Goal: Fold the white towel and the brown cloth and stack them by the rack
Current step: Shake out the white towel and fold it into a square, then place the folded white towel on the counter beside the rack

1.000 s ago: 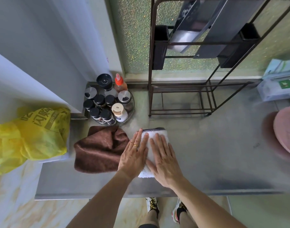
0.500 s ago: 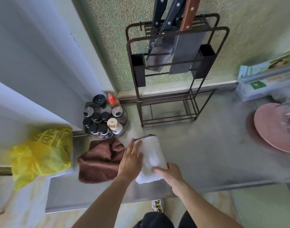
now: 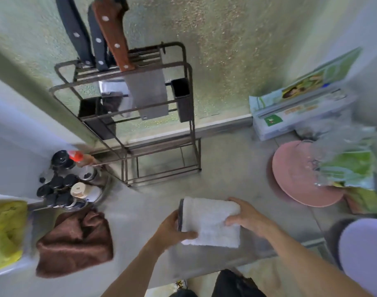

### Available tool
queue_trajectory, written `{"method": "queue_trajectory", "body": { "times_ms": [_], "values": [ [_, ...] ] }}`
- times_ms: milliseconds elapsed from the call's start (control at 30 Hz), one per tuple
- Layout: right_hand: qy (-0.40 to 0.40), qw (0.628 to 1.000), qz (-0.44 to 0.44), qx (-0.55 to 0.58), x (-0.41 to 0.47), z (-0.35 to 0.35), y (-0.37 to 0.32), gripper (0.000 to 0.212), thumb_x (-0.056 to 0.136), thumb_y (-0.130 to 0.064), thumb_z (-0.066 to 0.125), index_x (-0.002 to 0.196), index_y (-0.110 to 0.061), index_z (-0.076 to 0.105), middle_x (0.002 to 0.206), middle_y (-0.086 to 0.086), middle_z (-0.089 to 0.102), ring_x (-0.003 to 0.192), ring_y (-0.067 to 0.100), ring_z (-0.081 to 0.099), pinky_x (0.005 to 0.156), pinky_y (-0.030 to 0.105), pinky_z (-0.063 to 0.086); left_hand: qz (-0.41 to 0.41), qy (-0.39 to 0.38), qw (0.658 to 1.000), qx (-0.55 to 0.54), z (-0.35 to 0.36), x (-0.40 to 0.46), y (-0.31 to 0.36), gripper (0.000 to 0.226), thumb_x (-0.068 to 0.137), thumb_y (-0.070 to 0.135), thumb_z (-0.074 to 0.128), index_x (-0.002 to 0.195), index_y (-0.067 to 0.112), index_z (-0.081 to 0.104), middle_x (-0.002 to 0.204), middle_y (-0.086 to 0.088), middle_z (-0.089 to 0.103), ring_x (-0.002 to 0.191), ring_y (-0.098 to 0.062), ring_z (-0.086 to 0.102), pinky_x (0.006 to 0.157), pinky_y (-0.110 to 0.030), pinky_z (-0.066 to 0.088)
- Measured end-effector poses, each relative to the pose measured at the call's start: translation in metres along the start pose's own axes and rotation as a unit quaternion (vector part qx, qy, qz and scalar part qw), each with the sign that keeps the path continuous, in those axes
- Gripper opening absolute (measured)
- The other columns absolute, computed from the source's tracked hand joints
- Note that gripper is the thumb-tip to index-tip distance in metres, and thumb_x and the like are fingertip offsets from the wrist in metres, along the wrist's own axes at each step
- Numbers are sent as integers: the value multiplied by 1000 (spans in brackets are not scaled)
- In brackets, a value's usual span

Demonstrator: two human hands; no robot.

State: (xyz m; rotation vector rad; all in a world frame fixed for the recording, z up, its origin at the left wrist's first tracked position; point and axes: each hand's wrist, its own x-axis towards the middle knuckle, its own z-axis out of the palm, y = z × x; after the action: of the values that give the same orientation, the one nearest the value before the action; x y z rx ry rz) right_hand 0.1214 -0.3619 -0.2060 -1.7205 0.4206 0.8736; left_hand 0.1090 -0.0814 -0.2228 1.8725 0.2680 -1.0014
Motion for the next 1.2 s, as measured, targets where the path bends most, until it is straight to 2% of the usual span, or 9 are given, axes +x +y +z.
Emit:
{"method": "queue_trajectory", "body": {
  "times_ms": [100, 300, 367, 433, 633, 867, 1000, 1100, 1200],
  "values": [
    [41, 997, -15, 59, 6, -49, 5, 49, 57, -14, 84, 103, -18, 66, 99, 4, 75, 89, 19, 71, 80, 39, 56, -25, 3, 997, -79, 35, 20, 36, 72, 59, 27, 93, 123, 24, 61, 122, 2, 70, 107, -16, 68, 95, -37, 57],
    [75, 989, -7, 131, 30, -113, -1, 67, 59, -17, 87, 122, -19, 63, 115, 5, 74, 104, 21, 71, 94, 41, 55, -27, 126, 965, -228, 88, 62, 125, 29, 74, 22, 80, 100, 18, 68, 101, -13, 74, 87, -23, 69, 77, -34, 55],
    [98, 989, 3, 110, 48, -128, -11, 84, 52, -22, 86, 131, -20, 55, 119, 5, 71, 107, 23, 67, 98, 42, 52, -21, 185, 948, -259, 93, 79, 152, 20, 75, 23, 83, 92, 17, 71, 87, -6, 76, 77, -18, 68, 67, -28, 53],
    [134, 987, -19, 84, 68, -138, -29, 72, 64, -15, 82, 129, -20, 52, 119, 5, 68, 110, 24, 64, 101, 42, 49, -9, 248, 931, -269, 93, 95, 178, 15, 82, 25, 80, 92, 21, 69, 82, 6, 74, 75, -13, 68, 61, -18, 52],
    [227, 967, -109, -26, 128, -142, -84, 44, 81, -18, 71, 122, -16, 55, 120, 6, 65, 109, 25, 61, 95, 35, 47, 12, 357, 931, -70, 79, 143, 222, 58, 91, 50, 54, 139, 18, 46, 130, -10, 61, 120, -32, 57, 101, -46, 47],
    [177, 968, -122, -132, 177, -142, -104, 41, 82, -23, 66, 121, -15, 56, 118, 7, 66, 110, 29, 62, 80, 30, 42, -2, 380, 919, 106, 64, 173, 221, 66, 104, 27, 40, 156, 7, 5, 140, -21, 46, 126, -38, 51, 98, -46, 46],
    [205, 962, -112, -144, 176, -136, -102, 62, 87, -25, 64, 144, -13, 41, 141, 11, 54, 130, 32, 51, 99, 36, 43, 108, 420, 855, 285, 67, 183, 210, 80, 95, -4, 45, 158, 13, 0, 166, -13, 9, 154, -30, 8, 117, -34, 34],
    [316, 887, -215, -261, 167, -121, -92, 72, 95, -30, 49, 155, -6, 18, 162, 17, 25, 149, 33, 24, 120, 43, 24, 175, 386, 822, 382, 69, 189, 205, 69, 98, 9, 43, 159, 19, 11, 168, -10, 7, 155, -28, -1, 125, -40, 15],
    [284, 824, -281, -402, 167, -107, -75, 64, 100, -37, 33, 156, -11, 18, 166, 15, 13, 154, 31, 8, 122, 46, 21, 160, 349, 828, 409, 68, 195, 191, 66, 101, 27, 36, 159, 23, 4, 168, -8, -2, 154, -26, -8, 125, -40, 1]
  ]
}}
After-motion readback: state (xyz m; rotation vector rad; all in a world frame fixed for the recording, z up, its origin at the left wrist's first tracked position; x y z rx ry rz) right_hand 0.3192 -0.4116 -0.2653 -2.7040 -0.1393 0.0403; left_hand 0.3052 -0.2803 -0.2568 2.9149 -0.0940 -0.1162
